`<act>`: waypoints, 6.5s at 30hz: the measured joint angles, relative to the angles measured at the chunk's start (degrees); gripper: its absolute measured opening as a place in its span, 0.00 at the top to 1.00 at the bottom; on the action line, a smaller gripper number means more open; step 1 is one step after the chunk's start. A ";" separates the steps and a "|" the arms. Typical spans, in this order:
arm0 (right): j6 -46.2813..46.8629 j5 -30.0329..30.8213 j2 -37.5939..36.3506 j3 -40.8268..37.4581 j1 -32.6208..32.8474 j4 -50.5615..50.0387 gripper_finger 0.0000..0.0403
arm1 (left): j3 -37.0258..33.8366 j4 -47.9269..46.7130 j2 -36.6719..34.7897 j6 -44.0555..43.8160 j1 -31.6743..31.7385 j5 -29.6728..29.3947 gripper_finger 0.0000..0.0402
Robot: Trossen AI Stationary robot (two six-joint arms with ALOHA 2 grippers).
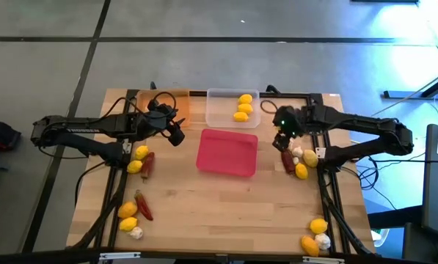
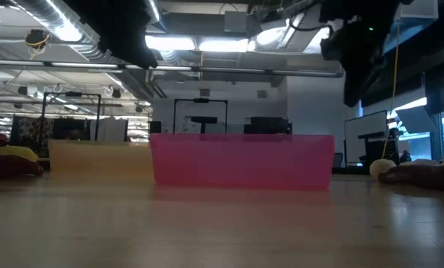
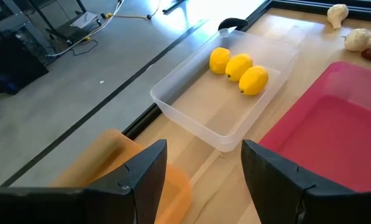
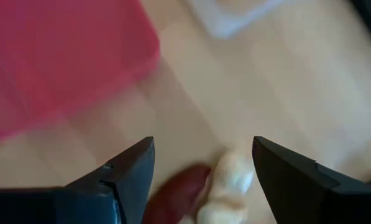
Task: Sort produce into baskets
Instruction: Put the white garlic in the orange bin
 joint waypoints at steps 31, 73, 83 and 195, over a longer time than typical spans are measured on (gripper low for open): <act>16.55 9.44 2.74 -23.11 -2.25 10.82 0.34 | 0.00 0.04 -0.01 -0.09 0.00 0.00 0.49; -12.29 3.37 -5.38 -11.33 12.99 66.04 0.71 | 0.00 37.79 17.02 4.03 -8.44 16.11 0.49; -21.54 3.13 4.07 -11.35 21.51 83.85 0.71 | 0.02 57.33 27.92 2.57 -9.40 25.25 0.49; -12.34 -5.60 8.66 -11.43 23.17 61.26 0.37 | -5.90 21.87 22.29 -0.44 32.41 16.65 0.93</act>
